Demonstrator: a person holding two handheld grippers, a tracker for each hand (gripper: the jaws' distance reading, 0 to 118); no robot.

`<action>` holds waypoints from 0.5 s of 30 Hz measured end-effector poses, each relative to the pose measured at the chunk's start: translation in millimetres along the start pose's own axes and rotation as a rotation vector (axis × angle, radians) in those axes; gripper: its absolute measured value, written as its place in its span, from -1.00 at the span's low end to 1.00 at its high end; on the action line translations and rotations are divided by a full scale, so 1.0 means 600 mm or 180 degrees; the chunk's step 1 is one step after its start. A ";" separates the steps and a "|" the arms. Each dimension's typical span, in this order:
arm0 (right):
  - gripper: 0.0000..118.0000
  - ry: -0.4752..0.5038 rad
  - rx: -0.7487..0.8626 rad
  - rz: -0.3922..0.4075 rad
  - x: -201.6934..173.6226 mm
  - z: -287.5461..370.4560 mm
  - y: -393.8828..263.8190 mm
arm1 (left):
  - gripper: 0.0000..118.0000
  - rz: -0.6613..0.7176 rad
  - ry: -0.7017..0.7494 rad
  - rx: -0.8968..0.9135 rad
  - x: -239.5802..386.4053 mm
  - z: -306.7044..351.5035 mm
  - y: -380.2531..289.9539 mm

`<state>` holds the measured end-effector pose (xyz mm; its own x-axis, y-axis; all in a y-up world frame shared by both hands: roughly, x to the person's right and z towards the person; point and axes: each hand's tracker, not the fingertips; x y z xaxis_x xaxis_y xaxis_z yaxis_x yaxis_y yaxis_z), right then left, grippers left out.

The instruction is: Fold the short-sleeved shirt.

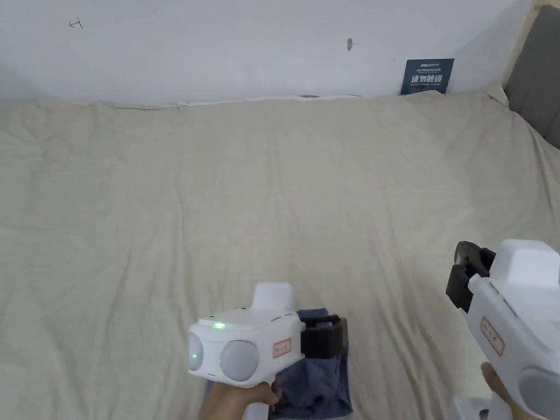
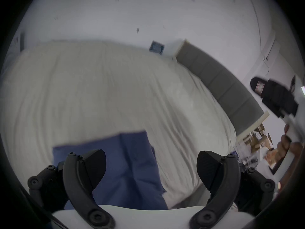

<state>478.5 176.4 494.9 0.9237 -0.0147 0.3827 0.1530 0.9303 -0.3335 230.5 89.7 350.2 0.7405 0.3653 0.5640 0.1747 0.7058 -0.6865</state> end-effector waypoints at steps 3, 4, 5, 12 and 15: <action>-0.98 0.0022 0.0026 0.0014 -0.007 0.002 0.003 | 0.90 -0.0118 0.0295 0.0503 -0.021 0.038 0.008; -0.98 0.0035 0.0034 0.0020 -0.010 0.003 0.005 | 0.82 -0.0162 0.0399 0.0631 -0.028 0.051 0.009; -0.98 0.0043 0.0041 0.0027 -0.012 0.004 0.005 | 0.67 -0.0189 0.0494 0.0735 -0.033 0.059 0.008; -0.98 0.0083 0.0045 0.0033 -0.016 0.004 0.003 | -1.00 -0.0269 0.0720 0.0574 -0.071 0.055 -0.021; -0.98 0.0090 0.0031 0.0020 -0.013 0.005 0.001 | -1.00 -0.0412 0.0806 0.0357 -0.060 0.018 -0.051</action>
<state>470.4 178.0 494.5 0.9342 -0.0192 0.3561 0.1440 0.9339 -0.3274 191.8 61.4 356.2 0.8575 0.1151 0.5014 0.2157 0.8044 -0.5535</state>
